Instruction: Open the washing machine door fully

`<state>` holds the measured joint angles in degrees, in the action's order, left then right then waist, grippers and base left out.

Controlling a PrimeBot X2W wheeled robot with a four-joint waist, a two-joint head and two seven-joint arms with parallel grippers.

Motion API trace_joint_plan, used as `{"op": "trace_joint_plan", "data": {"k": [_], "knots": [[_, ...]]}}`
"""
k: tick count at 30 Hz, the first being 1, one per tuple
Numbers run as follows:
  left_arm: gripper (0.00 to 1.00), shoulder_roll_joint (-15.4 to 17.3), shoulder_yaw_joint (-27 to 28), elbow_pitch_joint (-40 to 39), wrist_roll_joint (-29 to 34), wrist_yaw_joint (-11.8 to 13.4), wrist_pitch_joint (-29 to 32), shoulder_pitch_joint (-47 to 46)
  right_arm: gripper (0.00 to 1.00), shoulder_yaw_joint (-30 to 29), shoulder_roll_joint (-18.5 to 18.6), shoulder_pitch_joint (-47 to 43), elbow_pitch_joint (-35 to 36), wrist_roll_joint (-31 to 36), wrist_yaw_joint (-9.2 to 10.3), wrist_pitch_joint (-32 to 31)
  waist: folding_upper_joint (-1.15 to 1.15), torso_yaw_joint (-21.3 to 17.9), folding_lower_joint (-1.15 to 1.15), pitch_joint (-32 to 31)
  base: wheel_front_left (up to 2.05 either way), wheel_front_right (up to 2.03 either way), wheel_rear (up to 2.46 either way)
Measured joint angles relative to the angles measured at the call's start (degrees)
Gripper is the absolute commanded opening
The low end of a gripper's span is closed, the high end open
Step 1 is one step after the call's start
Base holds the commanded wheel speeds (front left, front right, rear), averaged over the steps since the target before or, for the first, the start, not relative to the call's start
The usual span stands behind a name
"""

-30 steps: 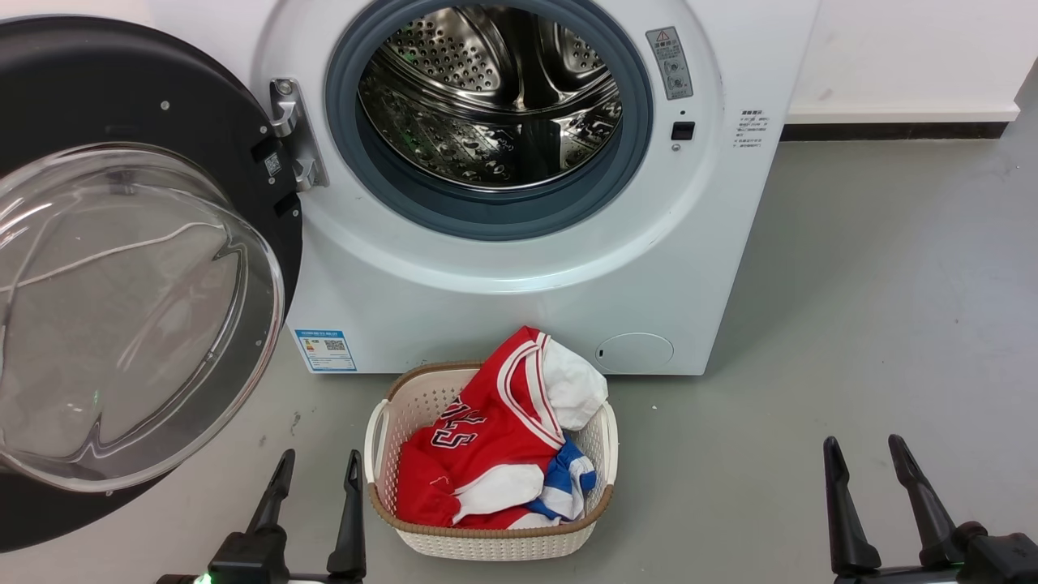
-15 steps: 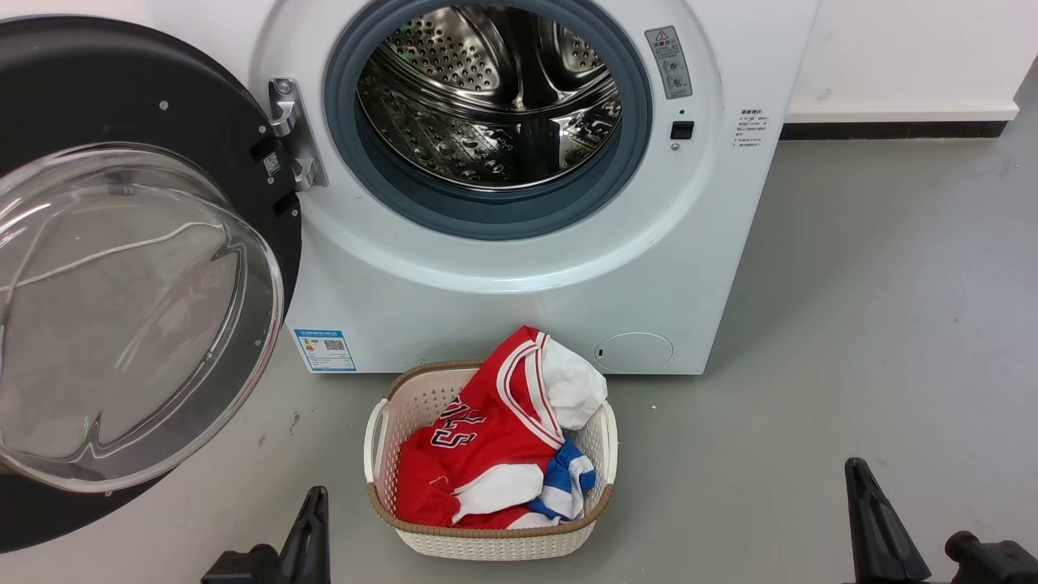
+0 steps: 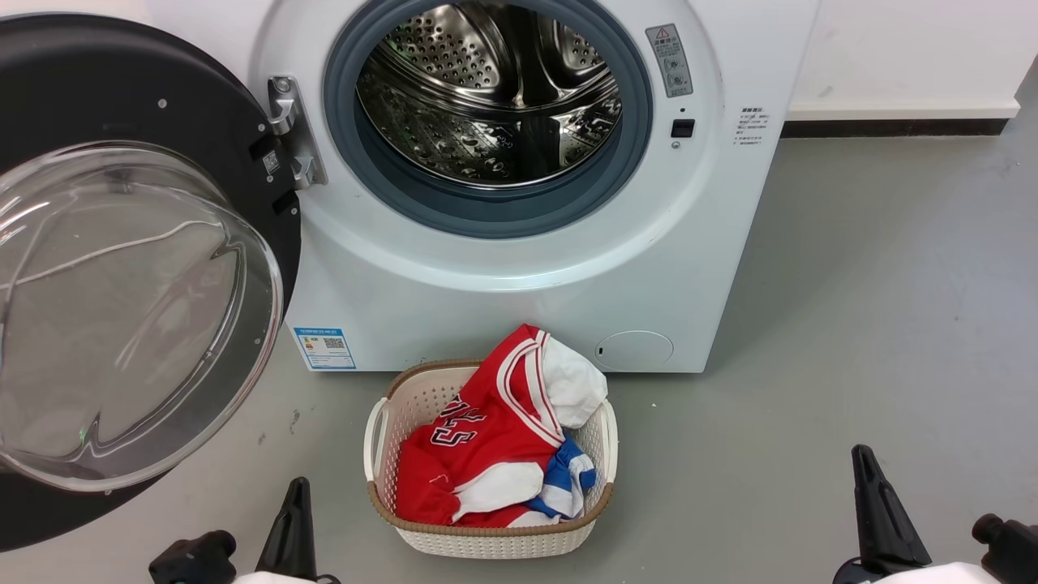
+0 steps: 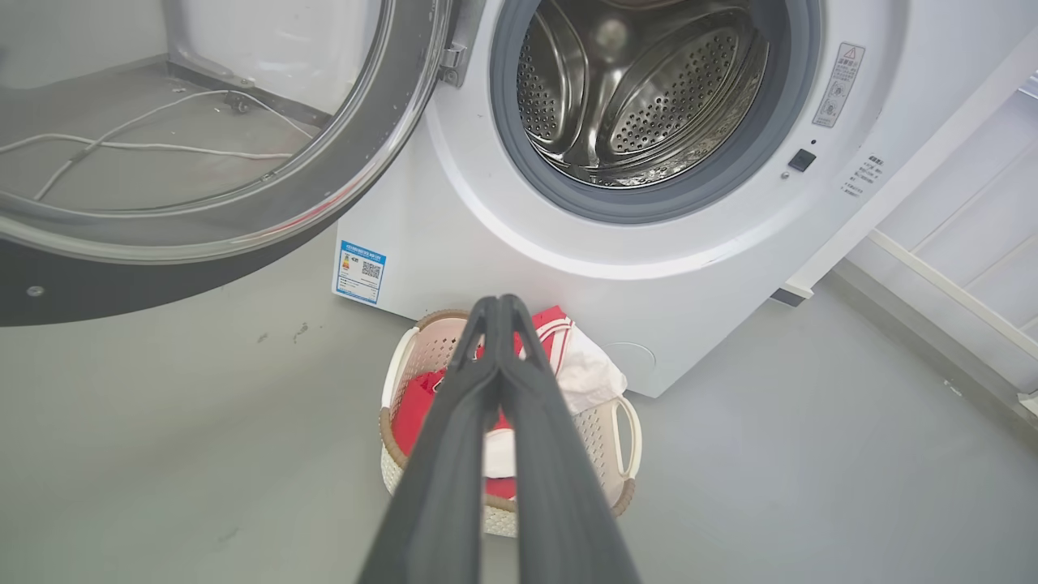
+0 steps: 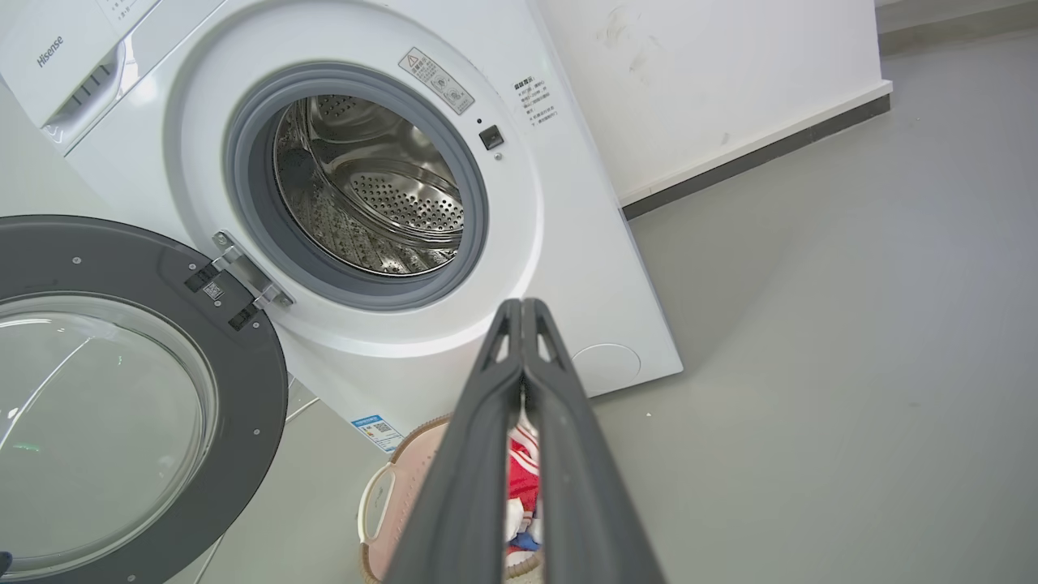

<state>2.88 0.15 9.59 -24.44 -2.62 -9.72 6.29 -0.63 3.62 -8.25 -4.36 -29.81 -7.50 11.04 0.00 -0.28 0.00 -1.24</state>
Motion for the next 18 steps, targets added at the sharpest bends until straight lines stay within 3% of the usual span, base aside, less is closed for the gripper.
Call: {"op": "trace_joint_plan", "data": {"k": [18], "knots": [[0.00,0.0,1.7,1.1,-17.5,-1.3,4.1,-3.3,0.00,-0.3,0.6,3.5,-2.5,-17.1,0.00,-3.5,0.00,0.0,0.00,0.3,0.00,0.00,0.00]]}}
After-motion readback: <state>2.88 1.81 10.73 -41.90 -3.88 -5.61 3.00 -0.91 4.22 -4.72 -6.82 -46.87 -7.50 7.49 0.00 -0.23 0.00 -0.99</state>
